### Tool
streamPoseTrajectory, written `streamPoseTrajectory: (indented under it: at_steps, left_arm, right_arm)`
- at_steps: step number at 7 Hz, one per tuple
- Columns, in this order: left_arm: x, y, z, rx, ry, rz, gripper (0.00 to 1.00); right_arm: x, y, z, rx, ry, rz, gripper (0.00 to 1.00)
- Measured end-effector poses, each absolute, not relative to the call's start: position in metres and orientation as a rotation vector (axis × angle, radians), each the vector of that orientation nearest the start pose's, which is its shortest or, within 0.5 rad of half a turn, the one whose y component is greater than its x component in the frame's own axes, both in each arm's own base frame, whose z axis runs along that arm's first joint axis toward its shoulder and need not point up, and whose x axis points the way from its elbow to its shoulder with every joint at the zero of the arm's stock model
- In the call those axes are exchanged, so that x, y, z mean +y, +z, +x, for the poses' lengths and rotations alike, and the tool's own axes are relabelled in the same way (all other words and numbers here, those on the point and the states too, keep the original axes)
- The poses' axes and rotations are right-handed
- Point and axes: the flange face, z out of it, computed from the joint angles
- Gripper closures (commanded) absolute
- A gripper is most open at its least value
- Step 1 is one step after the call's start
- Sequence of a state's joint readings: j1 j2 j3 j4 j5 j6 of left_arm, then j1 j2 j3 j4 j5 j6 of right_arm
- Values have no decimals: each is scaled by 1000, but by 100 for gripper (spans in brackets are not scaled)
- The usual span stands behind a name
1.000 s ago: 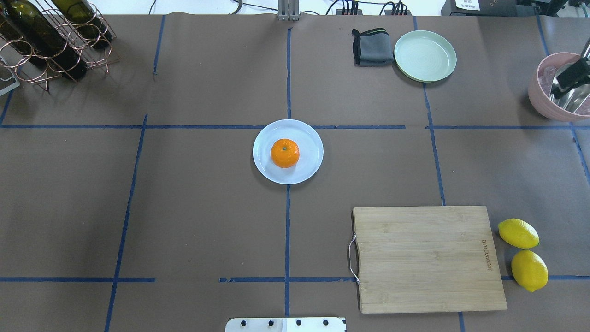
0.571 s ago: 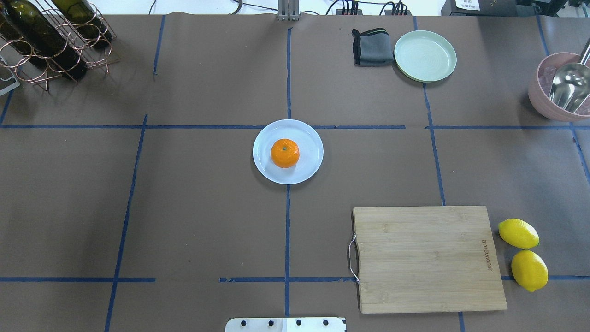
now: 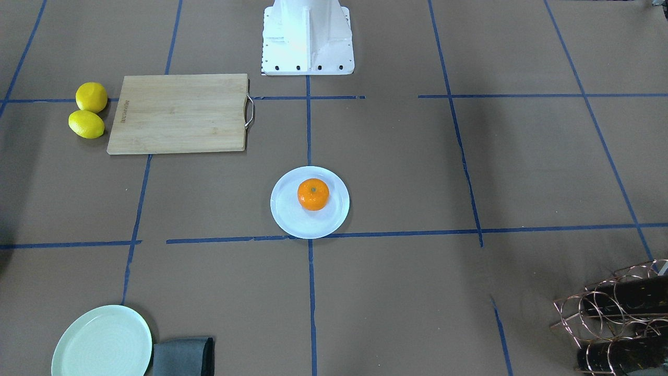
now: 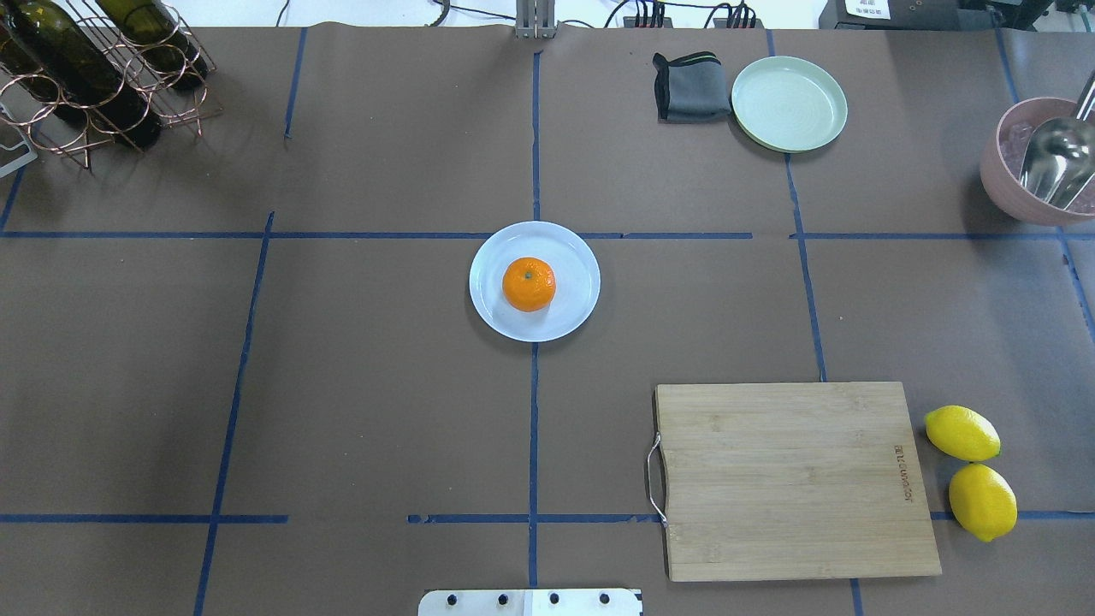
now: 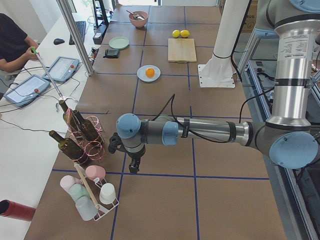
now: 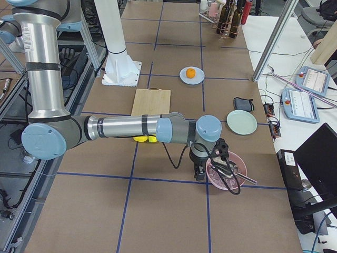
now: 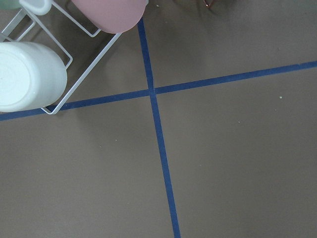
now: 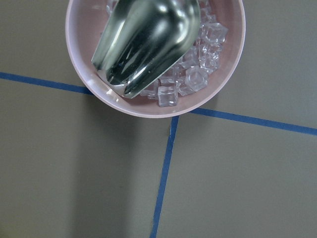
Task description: Pick orange to plate
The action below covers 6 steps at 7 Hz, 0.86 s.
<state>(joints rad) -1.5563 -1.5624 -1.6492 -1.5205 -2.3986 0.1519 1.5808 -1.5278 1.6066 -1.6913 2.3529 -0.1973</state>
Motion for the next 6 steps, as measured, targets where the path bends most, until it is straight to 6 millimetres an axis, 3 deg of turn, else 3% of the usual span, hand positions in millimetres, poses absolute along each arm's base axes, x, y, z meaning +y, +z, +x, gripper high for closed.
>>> streamPoseTrajectory:
  at_steps: [3, 6]
  left_arm:
    - [-490, 625, -55, 823, 163, 78, 0]
    - [-489, 626, -56, 823, 160, 77, 0]
  right_arm:
    - [-498, 656, 66, -823, -77, -9, 0]
    - [-499, 658, 65, -835, -57, -19, 0]
